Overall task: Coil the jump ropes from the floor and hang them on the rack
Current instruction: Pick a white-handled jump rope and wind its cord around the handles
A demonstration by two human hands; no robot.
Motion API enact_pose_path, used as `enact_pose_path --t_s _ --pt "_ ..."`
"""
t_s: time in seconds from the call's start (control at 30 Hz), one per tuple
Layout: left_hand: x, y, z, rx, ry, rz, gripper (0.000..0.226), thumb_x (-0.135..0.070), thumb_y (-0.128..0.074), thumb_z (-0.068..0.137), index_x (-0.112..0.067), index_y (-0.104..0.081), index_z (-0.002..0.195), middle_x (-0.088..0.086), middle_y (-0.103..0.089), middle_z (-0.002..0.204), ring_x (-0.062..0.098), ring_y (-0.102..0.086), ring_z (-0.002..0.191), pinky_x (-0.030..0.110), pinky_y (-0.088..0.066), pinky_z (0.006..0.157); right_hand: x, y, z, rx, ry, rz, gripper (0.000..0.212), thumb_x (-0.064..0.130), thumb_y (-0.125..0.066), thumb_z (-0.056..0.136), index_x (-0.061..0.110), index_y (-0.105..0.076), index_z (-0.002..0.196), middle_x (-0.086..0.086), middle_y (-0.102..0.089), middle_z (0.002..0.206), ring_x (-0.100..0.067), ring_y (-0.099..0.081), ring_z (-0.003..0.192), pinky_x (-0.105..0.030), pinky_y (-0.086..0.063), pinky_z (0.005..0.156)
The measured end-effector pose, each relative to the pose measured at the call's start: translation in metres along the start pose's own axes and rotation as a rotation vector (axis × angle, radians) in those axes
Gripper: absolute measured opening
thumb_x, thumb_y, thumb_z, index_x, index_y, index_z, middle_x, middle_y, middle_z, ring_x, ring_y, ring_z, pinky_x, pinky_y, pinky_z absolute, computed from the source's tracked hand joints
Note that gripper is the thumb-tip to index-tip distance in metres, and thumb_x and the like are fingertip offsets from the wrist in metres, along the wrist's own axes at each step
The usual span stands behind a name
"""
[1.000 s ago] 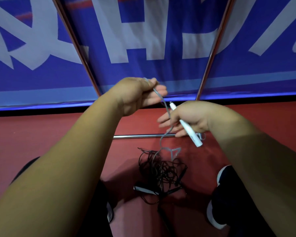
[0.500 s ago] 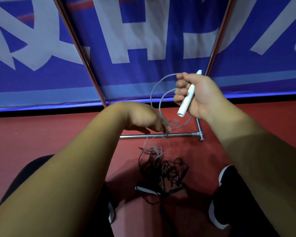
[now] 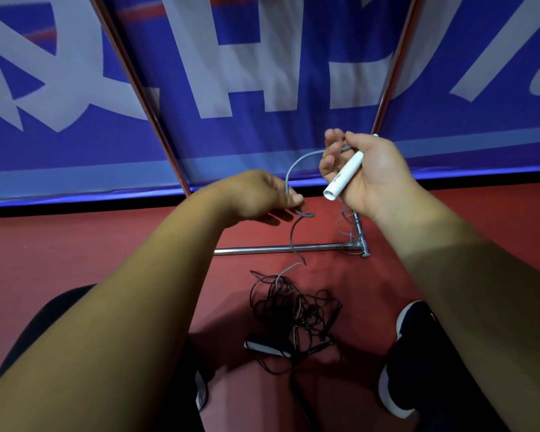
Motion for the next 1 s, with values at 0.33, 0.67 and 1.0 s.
enact_pose_path --t_s 0.33,0.67,1.0 --pt "-0.018 0.033 -0.003 -0.192 -0.03 -1.015 0.025 -0.037 -0.053 0.108 -0.014 -0.063 0.102 0.003 -0.079 0.086 0.011 -0.078 0.078 0.025 -0.063 0.065 -0.048 0.016 -0.005 0.149 -0.285 -1.094 0.034 0.032 -0.044 0.112 0.019 -0.073 0.122 -0.001 -0.079 0.121 -0.026 -0.072 0.114 -0.043 -0.05 0.099" --pt "0.002 0.035 -0.004 -0.289 0.093 -0.523 0.031 -0.004 -0.04 0.103 -0.002 -0.065 0.12 0.016 -0.078 0.108 0.025 -0.077 0.092 0.038 -0.061 0.084 -0.033 -0.015 -0.009 0.142 -0.007 -0.712 0.021 0.021 -0.051 0.112 0.006 -0.065 0.105 -0.015 -0.081 0.092 -0.032 -0.08 0.077 -0.036 -0.066 0.068" --pt "0.001 -0.03 -0.019 0.291 0.123 -0.041 0.031 -0.022 -0.045 0.112 -0.007 -0.07 0.118 0.012 -0.076 0.122 0.021 -0.071 0.111 0.039 -0.054 0.102 -0.009 0.007 0.007 -0.041 0.027 -0.258 0.029 0.018 -0.044 0.114 -0.003 -0.063 0.111 -0.023 -0.079 0.106 -0.031 -0.081 0.092 -0.036 -0.066 0.069"
Point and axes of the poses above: each hand's wrist, its own z-axis towards the middle knuckle, its own y-axis out of the back of the hand, x = y × z, the point moved 9 cm from there along z, towards the middle knuckle
